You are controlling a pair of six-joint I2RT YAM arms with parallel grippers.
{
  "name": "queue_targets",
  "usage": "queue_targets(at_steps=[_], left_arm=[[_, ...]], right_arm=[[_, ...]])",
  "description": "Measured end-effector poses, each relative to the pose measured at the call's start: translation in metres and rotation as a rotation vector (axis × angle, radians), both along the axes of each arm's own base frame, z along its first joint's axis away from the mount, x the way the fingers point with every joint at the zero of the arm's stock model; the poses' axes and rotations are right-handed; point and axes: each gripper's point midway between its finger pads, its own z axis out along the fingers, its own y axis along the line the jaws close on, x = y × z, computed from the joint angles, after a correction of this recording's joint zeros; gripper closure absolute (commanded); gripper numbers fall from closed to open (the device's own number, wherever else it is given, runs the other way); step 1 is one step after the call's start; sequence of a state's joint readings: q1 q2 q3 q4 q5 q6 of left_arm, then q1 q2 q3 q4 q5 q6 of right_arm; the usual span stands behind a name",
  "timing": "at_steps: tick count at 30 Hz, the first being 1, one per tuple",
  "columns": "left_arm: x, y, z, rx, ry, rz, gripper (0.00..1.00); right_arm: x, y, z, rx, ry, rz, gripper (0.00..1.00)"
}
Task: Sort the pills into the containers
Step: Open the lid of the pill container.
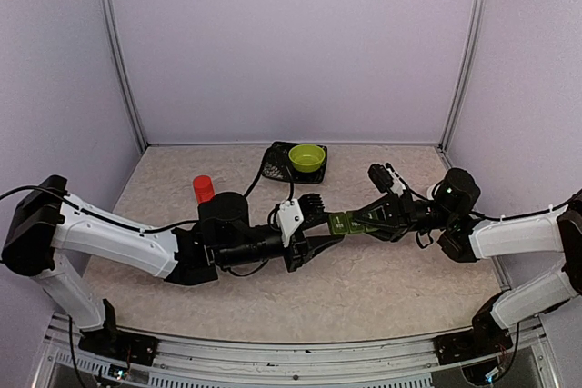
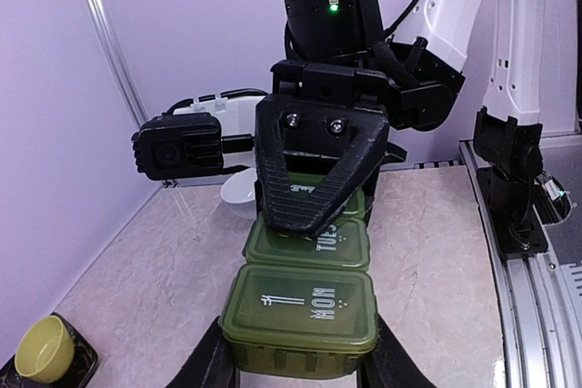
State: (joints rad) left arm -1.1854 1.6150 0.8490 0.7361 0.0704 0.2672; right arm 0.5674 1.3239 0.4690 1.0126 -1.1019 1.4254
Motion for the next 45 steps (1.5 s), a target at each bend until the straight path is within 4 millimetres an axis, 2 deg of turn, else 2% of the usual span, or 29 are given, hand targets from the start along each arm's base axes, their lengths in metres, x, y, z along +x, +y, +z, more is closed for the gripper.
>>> queue_targets(at_steps=[3,6,7,10,12,16,21,45], left_arm=[[0.000,0.000,0.000,-0.004,-0.003,-0.001,0.74],[-0.001,0.000,0.002,-0.011,-0.006,-0.003,0.75],[-0.001,0.000,0.003,-0.013,-0.006,-0.003,0.72],[-0.001,0.000,0.005,-0.023,-0.008,-0.005,0.52],[-0.001,0.000,0.007,-0.031,-0.006,-0.005,0.45],[0.000,0.000,0.011,-0.049,-0.001,0.001,0.36],[0.001,0.001,0.014,-0.064,0.002,0.007,0.30],[0.010,0.005,0.010,-0.059,0.023,0.068,0.26]], right_arm=[[0.000,0.000,0.000,0.001,0.006,0.001,0.78],[0.000,0.000,0.002,0.005,0.009,0.002,0.78],[0.000,0.000,0.003,0.007,0.010,0.002,0.78],[-0.001,0.000,0.005,0.015,0.011,0.004,0.78],[-0.001,0.000,0.006,0.019,0.008,0.005,0.78],[-0.001,0.000,0.007,0.021,0.007,0.007,0.78],[-0.001,0.000,0.006,0.019,0.000,0.008,0.78],[0.003,0.002,-0.010,-0.023,-0.007,-0.006,0.78]])
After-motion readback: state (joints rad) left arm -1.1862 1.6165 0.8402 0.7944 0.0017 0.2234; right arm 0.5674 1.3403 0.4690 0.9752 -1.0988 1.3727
